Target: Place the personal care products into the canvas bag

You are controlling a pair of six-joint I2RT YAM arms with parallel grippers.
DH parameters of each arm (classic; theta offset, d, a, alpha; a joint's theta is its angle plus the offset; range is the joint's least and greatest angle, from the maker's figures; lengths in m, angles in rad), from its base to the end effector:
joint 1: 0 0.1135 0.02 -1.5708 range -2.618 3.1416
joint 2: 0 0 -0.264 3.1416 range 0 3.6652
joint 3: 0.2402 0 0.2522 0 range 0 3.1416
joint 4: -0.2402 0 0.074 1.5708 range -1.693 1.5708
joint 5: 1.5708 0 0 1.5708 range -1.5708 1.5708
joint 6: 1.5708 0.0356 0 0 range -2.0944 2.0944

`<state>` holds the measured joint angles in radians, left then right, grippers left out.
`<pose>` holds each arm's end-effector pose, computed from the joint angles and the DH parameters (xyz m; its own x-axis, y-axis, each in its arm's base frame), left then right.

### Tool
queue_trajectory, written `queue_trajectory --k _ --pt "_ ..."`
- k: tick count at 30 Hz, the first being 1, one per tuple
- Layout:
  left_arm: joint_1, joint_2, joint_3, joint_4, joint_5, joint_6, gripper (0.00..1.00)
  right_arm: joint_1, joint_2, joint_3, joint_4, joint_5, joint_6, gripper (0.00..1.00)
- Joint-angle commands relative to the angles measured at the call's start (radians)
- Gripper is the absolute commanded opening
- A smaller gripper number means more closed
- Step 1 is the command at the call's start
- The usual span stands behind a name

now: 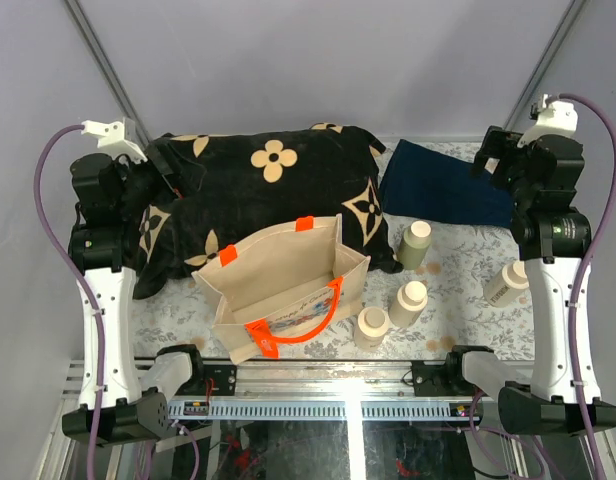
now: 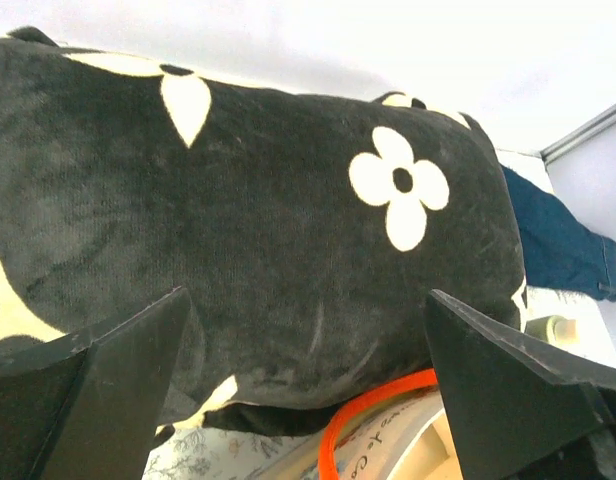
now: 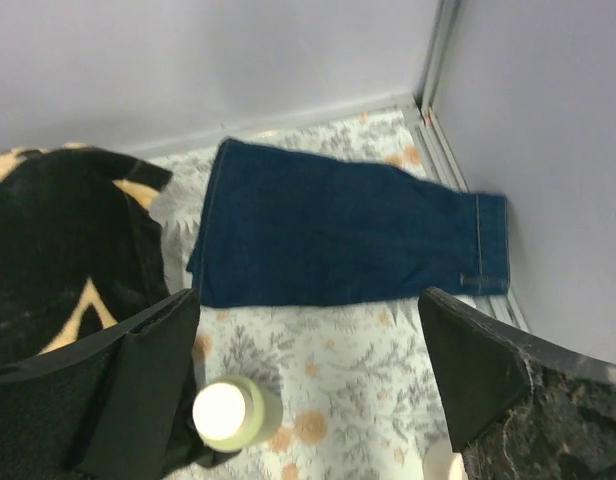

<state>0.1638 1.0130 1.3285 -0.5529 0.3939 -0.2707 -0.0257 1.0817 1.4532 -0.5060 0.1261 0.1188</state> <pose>0.1980 0.0189 0.4454 -0.2817 -0.2968 -0.9124 0.1475 0.9262 -0.3469 0.2106 -0.0099 0.4767 -0.1153 0.1206 -0.9860 0.1649 0.9812 0.1007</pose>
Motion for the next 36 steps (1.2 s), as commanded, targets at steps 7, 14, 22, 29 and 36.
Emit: queue_trajectory --k 7,14,22,29,36 --pt "-0.075 -0.059 0.012 -0.292 0.130 0.128 1.00 0.006 0.122 0.086 -0.491 0.085 0.136 0.86" --pt "-0.100 -0.131 0.015 -0.464 0.155 0.117 0.99 0.020 0.121 -0.025 -0.547 -0.155 0.151 0.88" --pt "-0.101 -0.103 0.051 -0.581 0.121 0.150 0.99 0.061 0.135 -0.064 -0.554 -0.180 0.144 0.91" --pt "-0.099 0.094 0.108 -0.305 0.086 -0.007 1.00 0.074 0.190 0.044 -0.555 -0.141 0.149 0.93" --pt "0.012 0.163 0.022 -0.043 0.248 -0.226 1.00 0.076 0.237 0.146 -0.562 -0.082 0.142 0.94"
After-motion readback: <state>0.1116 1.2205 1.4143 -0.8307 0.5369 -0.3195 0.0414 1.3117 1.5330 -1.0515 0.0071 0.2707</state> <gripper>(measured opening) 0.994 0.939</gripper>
